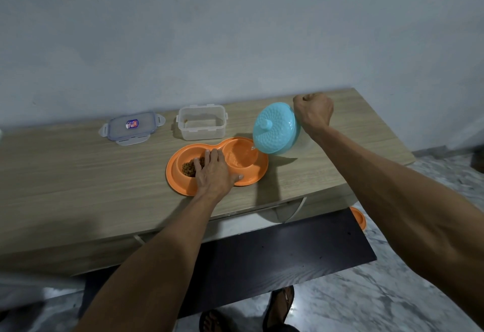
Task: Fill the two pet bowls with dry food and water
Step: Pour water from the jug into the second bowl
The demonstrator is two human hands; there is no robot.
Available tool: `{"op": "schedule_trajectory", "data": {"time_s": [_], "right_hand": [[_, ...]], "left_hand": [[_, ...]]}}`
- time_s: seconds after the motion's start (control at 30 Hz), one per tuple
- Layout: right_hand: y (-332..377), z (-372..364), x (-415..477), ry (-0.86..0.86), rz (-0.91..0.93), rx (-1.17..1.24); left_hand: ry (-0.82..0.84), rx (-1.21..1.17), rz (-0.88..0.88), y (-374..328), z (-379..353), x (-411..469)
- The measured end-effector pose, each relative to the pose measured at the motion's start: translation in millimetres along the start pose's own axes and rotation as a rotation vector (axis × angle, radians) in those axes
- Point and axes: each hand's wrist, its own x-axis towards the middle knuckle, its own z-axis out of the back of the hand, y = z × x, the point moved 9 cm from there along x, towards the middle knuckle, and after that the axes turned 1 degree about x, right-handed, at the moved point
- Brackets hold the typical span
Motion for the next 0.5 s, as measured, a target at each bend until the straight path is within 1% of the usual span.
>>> {"op": "schedule_trajectory", "data": {"time_s": [0.33,0.5], "right_hand": [[6.0,0.1,3.5,0.001,0.039,0.005],[1.1,-0.9,7.8,-0.013,0.014,0.030]], "left_hand": [[0.003,-0.016,-0.004,-0.4,-0.3,-0.4],[0.012,-0.010,0.002,-0.7,-1.0,0.0]]}}
